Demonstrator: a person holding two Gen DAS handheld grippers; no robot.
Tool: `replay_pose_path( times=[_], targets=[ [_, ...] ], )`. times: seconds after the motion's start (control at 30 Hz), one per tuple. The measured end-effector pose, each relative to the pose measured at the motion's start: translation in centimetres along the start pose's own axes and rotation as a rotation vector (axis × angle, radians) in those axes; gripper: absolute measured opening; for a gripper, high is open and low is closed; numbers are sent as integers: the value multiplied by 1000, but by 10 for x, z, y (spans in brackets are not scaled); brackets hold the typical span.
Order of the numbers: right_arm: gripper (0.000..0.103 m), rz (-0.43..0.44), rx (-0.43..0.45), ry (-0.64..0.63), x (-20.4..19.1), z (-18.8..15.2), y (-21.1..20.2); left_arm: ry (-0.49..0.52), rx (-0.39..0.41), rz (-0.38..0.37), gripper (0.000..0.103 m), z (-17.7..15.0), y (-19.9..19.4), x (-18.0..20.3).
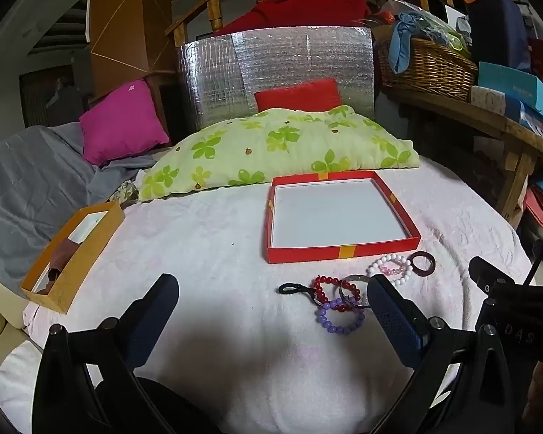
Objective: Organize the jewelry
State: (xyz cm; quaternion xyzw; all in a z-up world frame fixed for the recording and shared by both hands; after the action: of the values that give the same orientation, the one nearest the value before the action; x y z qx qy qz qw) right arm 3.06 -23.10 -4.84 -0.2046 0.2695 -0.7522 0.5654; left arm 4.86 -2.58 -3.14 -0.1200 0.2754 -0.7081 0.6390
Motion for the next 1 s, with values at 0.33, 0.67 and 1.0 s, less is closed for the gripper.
replay_pose_path(
  times=[0.33, 0.67, 1.0],
  targets=[
    [103, 1, -15, -3, 1, -3, 6, -6, -13, 0, 103, -3, 6, -1],
    [103, -1, -23, -12, -3, -2, 11, -12, -20, 5, 103, -3, 9, -3],
    [103, -7, -34, -20, -6, -2, 13, -14, -27, 2, 103, -4, 12, -5]
  ],
)
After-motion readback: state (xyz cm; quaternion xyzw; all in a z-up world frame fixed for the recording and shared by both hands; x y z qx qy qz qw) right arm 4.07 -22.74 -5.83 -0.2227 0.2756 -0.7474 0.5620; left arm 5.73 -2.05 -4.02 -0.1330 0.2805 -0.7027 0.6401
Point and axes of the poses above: each gripper's, at about its wrist camera, not at the fingertips, and y roughly the way its jaws point, x to its right, z to its top, the point moved 8 cm from there along y, roughly the way its jaws point, and after that the axes turned 5 degrees about y, right-handed, at the moved point
